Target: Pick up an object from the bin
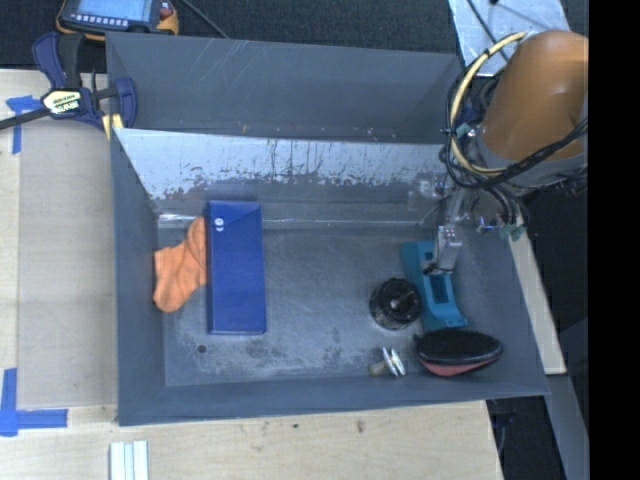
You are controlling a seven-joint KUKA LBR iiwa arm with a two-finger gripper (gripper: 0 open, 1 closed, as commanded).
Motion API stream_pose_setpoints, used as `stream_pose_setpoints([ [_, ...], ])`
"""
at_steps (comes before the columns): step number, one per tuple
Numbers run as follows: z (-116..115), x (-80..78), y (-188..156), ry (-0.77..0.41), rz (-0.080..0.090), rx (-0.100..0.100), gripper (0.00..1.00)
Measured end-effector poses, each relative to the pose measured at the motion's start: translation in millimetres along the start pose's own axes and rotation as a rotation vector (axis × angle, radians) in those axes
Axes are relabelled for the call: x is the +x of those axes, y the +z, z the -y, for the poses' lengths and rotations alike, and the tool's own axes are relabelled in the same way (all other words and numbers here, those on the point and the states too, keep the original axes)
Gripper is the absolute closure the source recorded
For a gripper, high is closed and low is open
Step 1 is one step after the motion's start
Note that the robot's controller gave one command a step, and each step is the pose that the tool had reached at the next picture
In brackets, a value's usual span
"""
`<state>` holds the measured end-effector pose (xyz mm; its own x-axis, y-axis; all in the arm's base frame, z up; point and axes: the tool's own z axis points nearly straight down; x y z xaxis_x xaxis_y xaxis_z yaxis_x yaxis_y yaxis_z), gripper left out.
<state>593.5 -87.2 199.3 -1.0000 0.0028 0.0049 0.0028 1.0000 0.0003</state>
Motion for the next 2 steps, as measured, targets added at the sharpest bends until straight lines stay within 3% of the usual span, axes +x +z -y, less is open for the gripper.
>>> stream_pose_setpoints([
  [1, -0.2, -1.5, -5.0, -0.001, 0.009, 0.001, 0.0],
  [2, -4.5, 35.4, 20.6, -0.051, 0.013, 0.002, 0.0],
])
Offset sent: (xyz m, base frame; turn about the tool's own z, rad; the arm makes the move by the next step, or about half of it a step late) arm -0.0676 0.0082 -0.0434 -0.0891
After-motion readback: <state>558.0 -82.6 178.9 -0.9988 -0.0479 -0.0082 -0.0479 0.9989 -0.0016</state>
